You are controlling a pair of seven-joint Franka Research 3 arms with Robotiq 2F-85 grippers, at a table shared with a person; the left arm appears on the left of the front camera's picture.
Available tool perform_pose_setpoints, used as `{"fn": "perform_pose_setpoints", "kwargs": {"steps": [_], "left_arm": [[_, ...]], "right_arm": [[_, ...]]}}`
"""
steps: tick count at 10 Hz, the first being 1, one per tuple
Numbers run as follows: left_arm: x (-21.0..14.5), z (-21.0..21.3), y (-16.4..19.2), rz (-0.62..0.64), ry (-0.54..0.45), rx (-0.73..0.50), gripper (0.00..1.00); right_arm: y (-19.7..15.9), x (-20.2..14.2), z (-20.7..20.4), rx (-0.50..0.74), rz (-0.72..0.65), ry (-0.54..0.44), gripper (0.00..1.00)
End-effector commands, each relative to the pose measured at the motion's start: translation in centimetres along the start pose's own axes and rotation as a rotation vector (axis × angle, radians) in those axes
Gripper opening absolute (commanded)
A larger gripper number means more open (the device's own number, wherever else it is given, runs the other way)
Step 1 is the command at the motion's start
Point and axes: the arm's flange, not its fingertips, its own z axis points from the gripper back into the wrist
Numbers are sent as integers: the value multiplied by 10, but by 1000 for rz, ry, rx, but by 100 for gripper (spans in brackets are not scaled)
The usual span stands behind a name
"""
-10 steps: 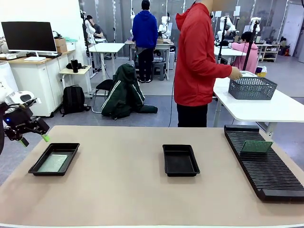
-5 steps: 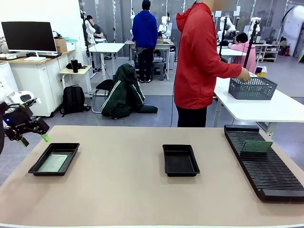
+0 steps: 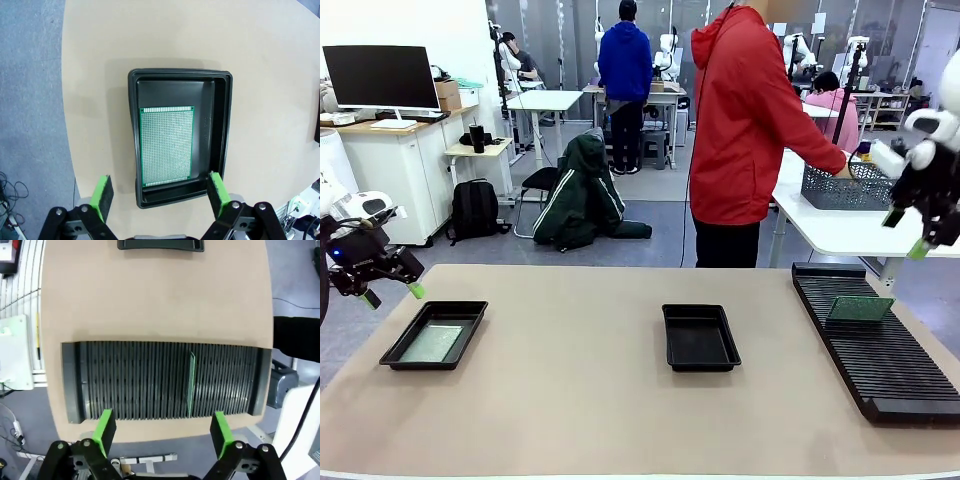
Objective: Inspect and transfer BCBs to ESD trays.
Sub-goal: Pick up the Blank PCB from the PCB Rack and place it in the right ESD tray.
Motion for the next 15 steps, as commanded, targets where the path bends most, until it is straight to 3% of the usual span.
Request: {"fn": "perform_pose_setpoints", "kwargs": {"steps": [1,7,12,15], "left_arm": [[1,-1,1,-2,-9,-3,100],[1,-1,1,-2,-9,-3,100],[1,-1,1,-2,-9,-3,100],[1,-1,1,-2,-9,-3,100]], "right_arm": [[-8,-11,-35,-26,49,-6,100],[-42,-34,-120,23,-1,38,100],[-60,-47,-154,-14,-58,71,100],[-64,-55,-166,-28,-78,35,100]]}}
